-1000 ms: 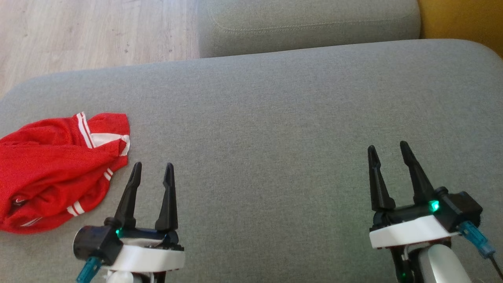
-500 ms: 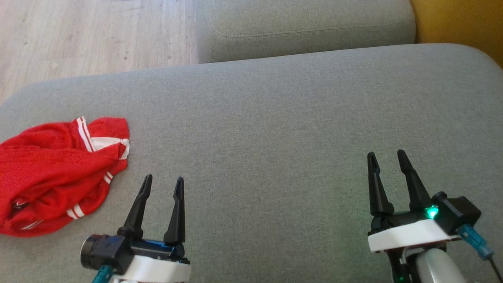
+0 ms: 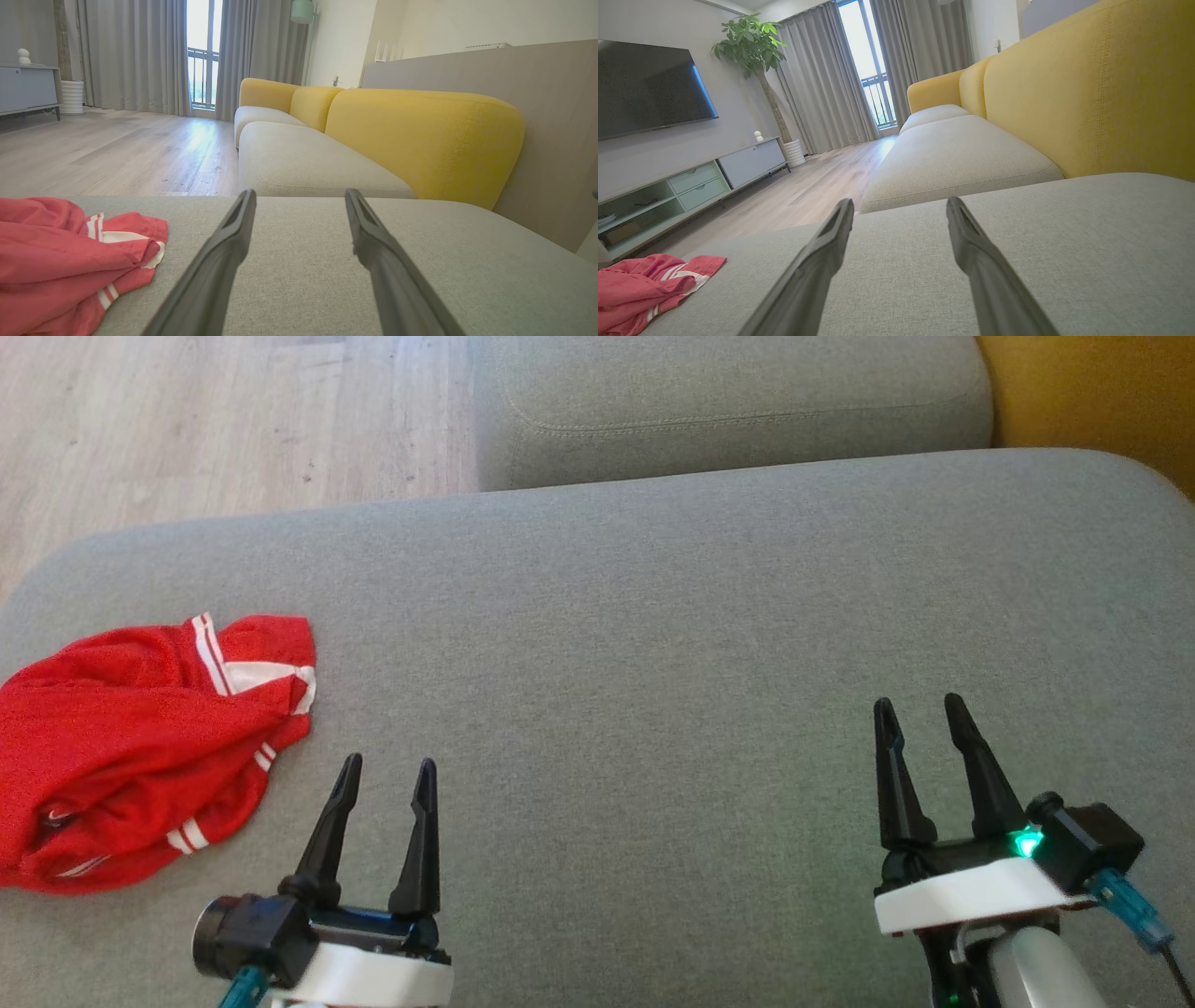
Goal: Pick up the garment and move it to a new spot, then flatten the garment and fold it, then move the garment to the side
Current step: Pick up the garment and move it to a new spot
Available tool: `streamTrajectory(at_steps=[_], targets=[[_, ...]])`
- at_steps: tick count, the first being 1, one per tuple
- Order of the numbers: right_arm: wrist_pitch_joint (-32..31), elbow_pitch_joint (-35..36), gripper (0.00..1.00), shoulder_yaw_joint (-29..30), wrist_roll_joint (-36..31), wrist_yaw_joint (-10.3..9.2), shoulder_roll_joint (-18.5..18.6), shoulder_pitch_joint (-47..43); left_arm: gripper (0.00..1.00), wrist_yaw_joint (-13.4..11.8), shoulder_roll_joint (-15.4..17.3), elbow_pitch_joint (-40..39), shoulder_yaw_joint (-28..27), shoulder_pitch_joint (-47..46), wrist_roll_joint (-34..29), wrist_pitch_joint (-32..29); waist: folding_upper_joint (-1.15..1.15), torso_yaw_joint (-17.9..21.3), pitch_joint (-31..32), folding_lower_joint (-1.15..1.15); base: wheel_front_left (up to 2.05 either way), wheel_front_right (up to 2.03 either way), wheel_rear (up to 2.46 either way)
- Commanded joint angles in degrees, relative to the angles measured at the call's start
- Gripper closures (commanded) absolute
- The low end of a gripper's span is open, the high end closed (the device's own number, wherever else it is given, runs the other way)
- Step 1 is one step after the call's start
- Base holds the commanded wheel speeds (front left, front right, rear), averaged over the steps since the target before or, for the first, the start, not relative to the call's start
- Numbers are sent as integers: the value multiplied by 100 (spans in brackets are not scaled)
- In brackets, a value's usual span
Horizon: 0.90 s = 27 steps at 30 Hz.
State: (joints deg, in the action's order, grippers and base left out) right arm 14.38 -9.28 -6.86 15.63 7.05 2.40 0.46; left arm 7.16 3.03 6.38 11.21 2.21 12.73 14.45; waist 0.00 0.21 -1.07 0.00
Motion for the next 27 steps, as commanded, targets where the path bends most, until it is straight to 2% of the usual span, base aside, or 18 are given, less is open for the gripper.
streamTrajectory(at_steps=[1, 10, 27], targets=[[62, 191, 0, -140, 19, 44, 48, 140, 0, 32, -14, -169, -175, -189, 53, 55, 0, -33, 4, 0, 0, 0, 0], [62, 253, 0, -392, 26, 44, 48, 78, 0, -12, -14, -114, -388, -147, 17, 55, 0, -528, 78, 0, 0, 0, 0], [62, 164, 0, -953, 235, 44, 48, -89, 0, -82, -15, -37, -775, 90, -38, 55, 0, -1999, 432, 0, 0, 0, 0]])
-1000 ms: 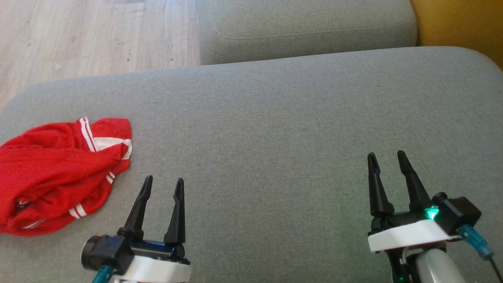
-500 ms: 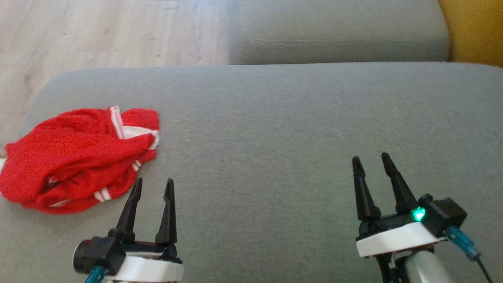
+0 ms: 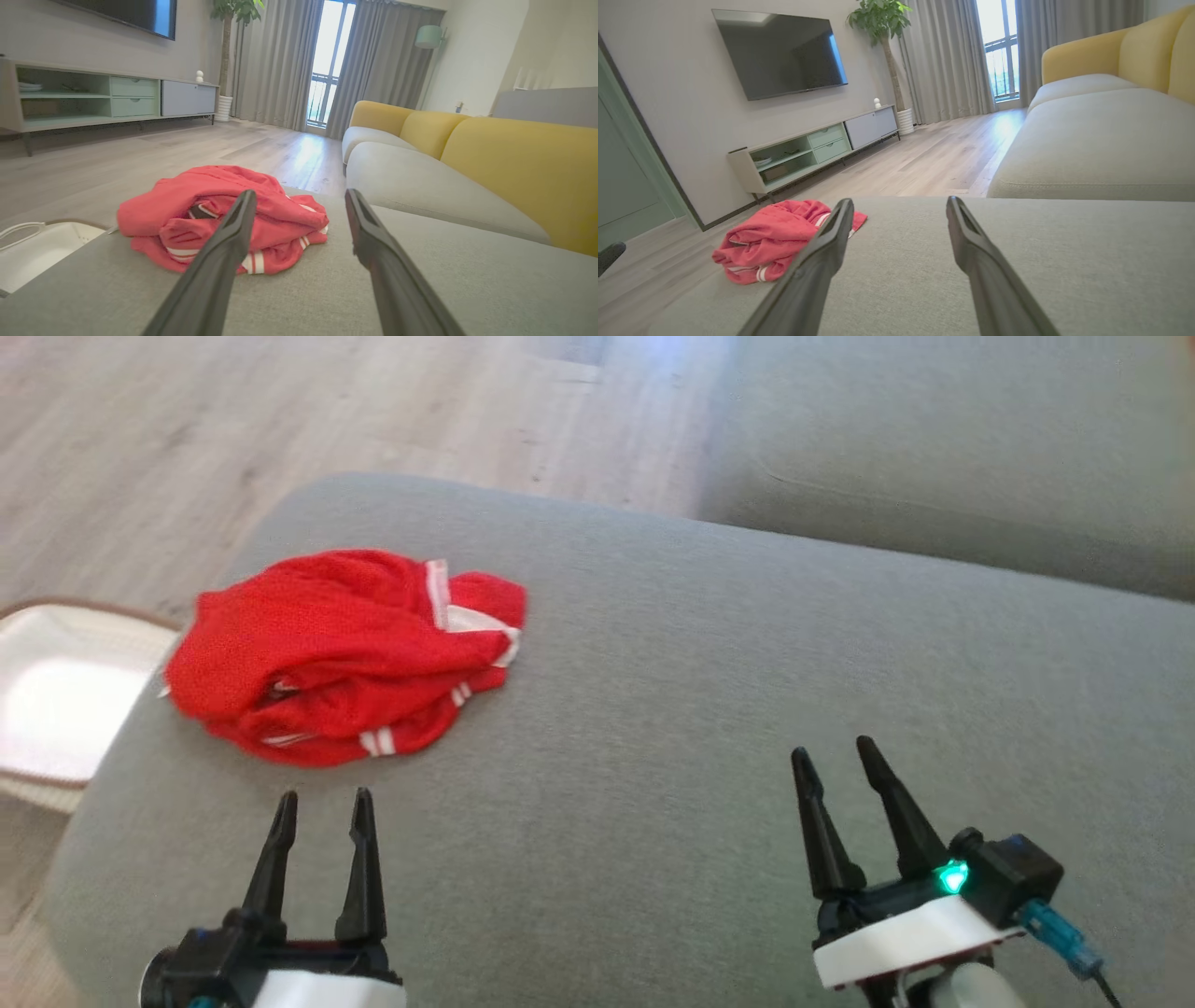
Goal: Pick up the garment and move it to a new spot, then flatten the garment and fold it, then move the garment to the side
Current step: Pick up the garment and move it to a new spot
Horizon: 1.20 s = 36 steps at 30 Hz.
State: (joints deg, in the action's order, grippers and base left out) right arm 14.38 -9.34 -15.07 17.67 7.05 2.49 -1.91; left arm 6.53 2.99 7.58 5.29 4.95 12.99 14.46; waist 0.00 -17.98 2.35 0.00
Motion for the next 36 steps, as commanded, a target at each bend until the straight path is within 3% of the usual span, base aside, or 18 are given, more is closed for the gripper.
streamTrajectory(at_steps=[1, 11, 19, 25, 29, 36], targets=[[62, 167, 0, -162, 48, 44, 39, 146, 0, -19, -11, -159, -207, -165, -78, 54, 0, -262, 107, 0, 0, 0, 0], [62, 108, 0, -517, 215, 44, 39, 118, 0, -58, -11, -244, -466, -26, -134, 54, 0, -853, 180, 0, 0, 0, 0], [62, 100, 0, -608, 189, 44, 39, 168, 0, -34, -11, -279, -636, -52, -120, 54, 0, -910, 67, 0, 0, 0, 0], [62, 141, 0, -430, -57, 44, 39, 296, 0, -48, 17, -183, -922, -410, -308, 54, 0, -631, -387, 0, 0, 0, 0], [62, 169, 0, -248, -299, 44, 39, 440, 0, 2, 303, 162, -990, -933, -436, 54, 0, -381, -784, 0, 0, 0, 0], [62, 325, 0, 27, -579, 44, 39, 722, 0, 65, 1097, 1139, -868, -2155, -524, -203, 0, -84, -1381, 0, 0, 0, 0]])
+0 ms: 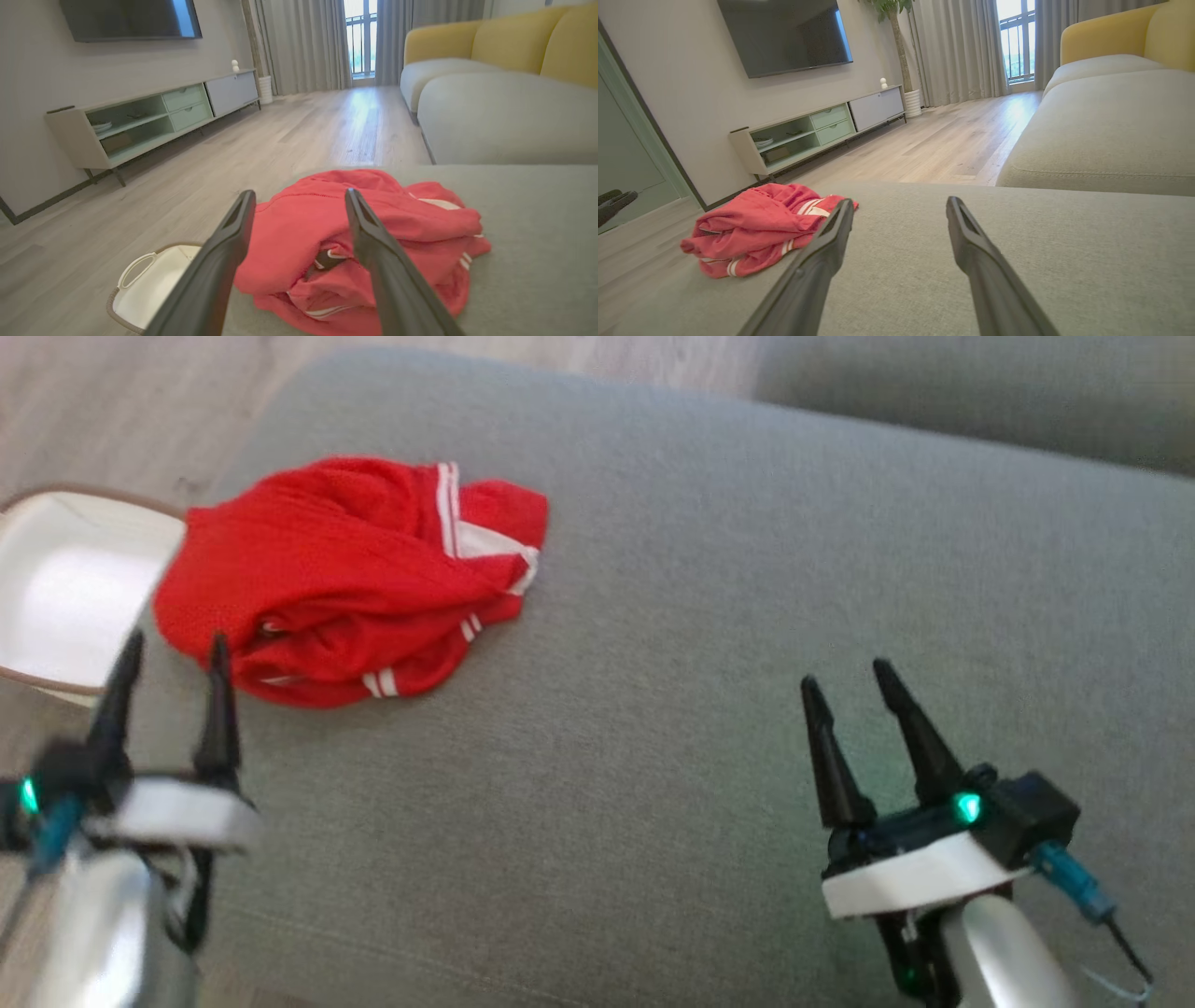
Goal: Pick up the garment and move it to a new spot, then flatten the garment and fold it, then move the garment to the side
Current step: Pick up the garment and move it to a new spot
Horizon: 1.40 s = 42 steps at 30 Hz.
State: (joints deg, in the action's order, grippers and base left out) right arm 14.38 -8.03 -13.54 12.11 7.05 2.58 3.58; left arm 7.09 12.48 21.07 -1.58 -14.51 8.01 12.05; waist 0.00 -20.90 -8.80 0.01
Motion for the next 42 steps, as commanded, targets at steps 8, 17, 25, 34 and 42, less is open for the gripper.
streamTrajectory(at_steps=[8, 17, 25, 34, 42], targets=[[62, 366, 0, 105, -218, 44, 30, 427, 0, 37, 1244, 1270, 972, -1742, 578, -1185, 0, 517, -847, -1, 0, 0, 0], [62, 511, 0, 188, -399, 44, 30, 544, 0, 39, 1856, 2293, 2089, -2716, 1928, -1938, 0, 663, -1184, -1, 0, 0, 0], [62, 487, 0, 179, -419, 44, 30, 597, 100, 39, 1989, 2890, 2561, -3161, 2278, -1329, 0, 687, -1182, -1, 0, 0, 0], [62, 325, 0, 62, -248, 44, 30, 493, 100, -11, 2064, 3043, 2674, -3514, 1950, -26, 0, 754, -652, -1, 0, 0, 0], [62, 272, 0, 13, 16, 44, 30, 350, 100, -213, 2177, 1849, 2582, -3515, 1731, 275, 0, 951, -146, -1, 0, 0, 0]])
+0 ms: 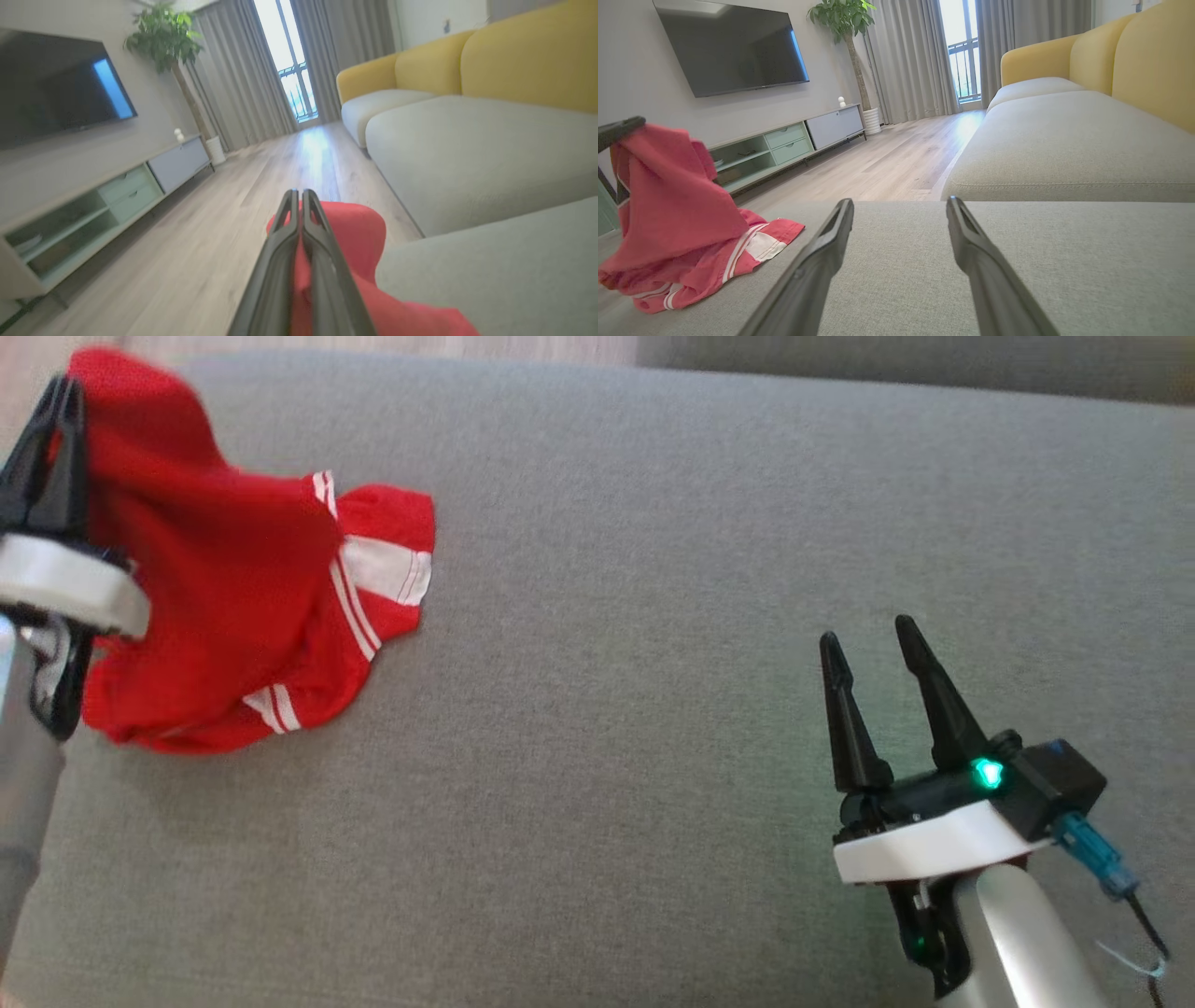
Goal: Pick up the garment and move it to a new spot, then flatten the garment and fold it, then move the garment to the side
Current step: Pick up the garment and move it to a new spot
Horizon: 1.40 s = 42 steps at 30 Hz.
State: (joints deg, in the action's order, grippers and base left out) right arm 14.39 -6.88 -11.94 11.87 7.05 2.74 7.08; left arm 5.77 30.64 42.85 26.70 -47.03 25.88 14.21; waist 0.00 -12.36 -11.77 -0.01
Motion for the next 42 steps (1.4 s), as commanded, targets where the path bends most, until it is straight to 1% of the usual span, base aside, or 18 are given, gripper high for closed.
streamTrajectory(at_steps=[1, 2, 5, 9, 12, 19, 24, 25, 27, 28, 29, 33, 37, 38, 39, 42], targets=[[61, 152, 0, -150, 62, 44, 14, -16, 100, -123, 365, -550, -257, -236, -84, 63, 0, 122, 193, 1, 0, 0, 0], [61, 152, 0, -150, 62, 44, 14, -16, 100, -123, 365, -550, -257, -236, -84, 63, 0, 122, 193, 1, 0, 0, 0], [61, 138, 0, -152, 128, 44, 14, -69, 100, -266, 347, -1247, -289, -127, -158, 72, 0, 192, 318, 1, 0, 0, 0], [61, 123, 0, -183, 187, 44, 14, -106, 100, -411, 240, -2133, -234, 68, -203, 68, 0, 309, 438, 1, 0, 0, 0], [61, 138, 0, -195, 217, 44, 14, -111, 100, -509, 154, -2695, -138, 185, -214, -72, 0, 417, 472, 1, 0, 0, 0], [61, 124, 0, -263, 251, 44, 14, -108, 100, -587, -103, -3509, 169, 310, -202, -464, 0, 771, 511, 1, 0, 0, 0], [61, 163, 0, -334, 297, 44, 14, -40, 100, -604, -384, -3758, 456, 299, -222, -680, 0, 1167, 456, 1, 0, 0, 0], [61, 178, 0, -360, 312, 44, 14, 3, 100, -611, -541, -3788, 567, 263, -227, -717, 0, 1365, 408, 1, 0, 0, 0], [61, 204, 0, -411, 340, 44, 14, 59, 100, -625, -709, -3771, 663, 206, -232, -731, 0, 1604, 341, 1, 0, 0, 0], [61, 238, 0, -450, 380, 44, 14, 120, 100, -636, -904, -3729, 753, 120, -235, -709, 0, 1854, 275, 1, 0, 0, 0], [61, 257, 0, -467, 413, 44, 14, 151, 100, -632, -999, -3700, 806, 67, -243, -702, 0, 1988, 236, 1, 0, 0, 0], [61, 333, 0, -535, 546, 44, 14, 245, 100, -604, -1384, -3512, 994, -198, -284, -641, 0, 2498, 115, 1, 0, 0, 0], [61, 385, 0, -561, 650, 44, 14, 292, 100, -542, -1735, -3187, 1133, -476, -265, -610, 0, 2892, 9, 1, 0, 0, 0], [61, 397, 0, -542, 670, 44, 14, 291, 59, -524, -1780, -3045, 1200, -541, -307, -644, 0, 2946, -9, 1, 0, 0, 0], [61, 408, 0, -514, 694, 44, 14, 285, 0, -503, -1813, -2914, 1270, -607, -368, -645, 0, 2984, -25, 1, 0, 0, 0], [61, 439, 0, -419, 752, 44, 14, 251, 0, -521, -1874, -2543, 1306, -710, -442, -507, 0, 2992, -54, 1, 0, 0, 0]])
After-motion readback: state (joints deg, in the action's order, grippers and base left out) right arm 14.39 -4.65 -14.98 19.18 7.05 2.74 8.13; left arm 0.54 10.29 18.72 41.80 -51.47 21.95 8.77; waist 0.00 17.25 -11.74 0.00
